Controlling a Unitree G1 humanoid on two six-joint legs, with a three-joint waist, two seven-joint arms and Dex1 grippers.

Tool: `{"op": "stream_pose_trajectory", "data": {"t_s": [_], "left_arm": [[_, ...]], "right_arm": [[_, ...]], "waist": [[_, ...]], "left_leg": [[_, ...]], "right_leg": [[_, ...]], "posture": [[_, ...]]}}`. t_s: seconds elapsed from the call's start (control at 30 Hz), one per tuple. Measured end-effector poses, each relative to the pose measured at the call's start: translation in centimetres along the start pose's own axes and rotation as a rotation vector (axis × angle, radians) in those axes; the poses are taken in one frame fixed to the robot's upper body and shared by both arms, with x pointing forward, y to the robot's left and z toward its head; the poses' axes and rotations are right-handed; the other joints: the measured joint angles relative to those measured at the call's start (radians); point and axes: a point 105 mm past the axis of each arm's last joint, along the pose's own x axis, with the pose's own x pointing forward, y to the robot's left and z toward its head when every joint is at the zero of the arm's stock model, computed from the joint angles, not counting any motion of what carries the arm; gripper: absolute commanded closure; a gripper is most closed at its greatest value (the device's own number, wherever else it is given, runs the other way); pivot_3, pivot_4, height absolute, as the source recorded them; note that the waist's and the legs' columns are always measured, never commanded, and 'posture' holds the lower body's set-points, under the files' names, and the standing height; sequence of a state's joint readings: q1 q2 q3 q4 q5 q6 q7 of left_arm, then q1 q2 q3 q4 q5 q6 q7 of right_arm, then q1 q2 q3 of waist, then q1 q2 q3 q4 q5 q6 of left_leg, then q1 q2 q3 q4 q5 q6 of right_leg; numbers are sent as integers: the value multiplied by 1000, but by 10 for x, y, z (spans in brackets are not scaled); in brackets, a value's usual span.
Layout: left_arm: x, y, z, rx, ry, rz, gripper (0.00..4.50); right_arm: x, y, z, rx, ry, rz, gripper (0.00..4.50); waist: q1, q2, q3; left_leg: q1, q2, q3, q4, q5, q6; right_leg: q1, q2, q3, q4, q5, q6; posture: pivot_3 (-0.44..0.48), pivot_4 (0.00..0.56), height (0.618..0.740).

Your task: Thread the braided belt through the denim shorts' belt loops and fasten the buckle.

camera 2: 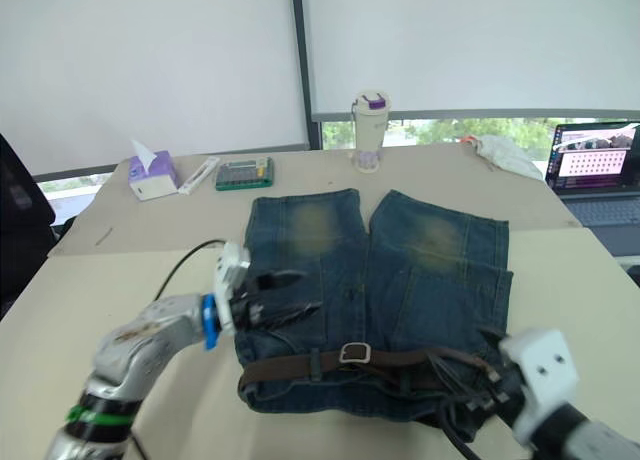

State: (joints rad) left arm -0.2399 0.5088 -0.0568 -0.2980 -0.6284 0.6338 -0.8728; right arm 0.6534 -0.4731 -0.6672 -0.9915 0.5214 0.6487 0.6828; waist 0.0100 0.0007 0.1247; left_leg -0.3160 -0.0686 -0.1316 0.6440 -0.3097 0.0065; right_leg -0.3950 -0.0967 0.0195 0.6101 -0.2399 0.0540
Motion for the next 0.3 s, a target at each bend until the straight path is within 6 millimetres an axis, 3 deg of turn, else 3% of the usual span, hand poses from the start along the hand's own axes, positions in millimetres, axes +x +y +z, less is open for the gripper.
{"op": "stream_pose_trajectory", "data": {"t_s": [0.2,0.3], "left_arm": [[-66,-6,-38,26,216,61,44],[-68,-6,-38,39,216,45,44]], "right_arm": [[-67,-18,-22,-62,165,-40,0],[-73,-19,-22,-102,167,-30,0]], "waist": [[3,0,3],[4,-2,5]], "left_leg": [[0,4,1,-2,-3,0],[0,7,3,-2,-3,0]], "right_leg": [[6,-1,-1,-1,-8,4],[6,-2,-1,-1,-9,4]], "posture": [[0,150,740],[0,150,740]]}}
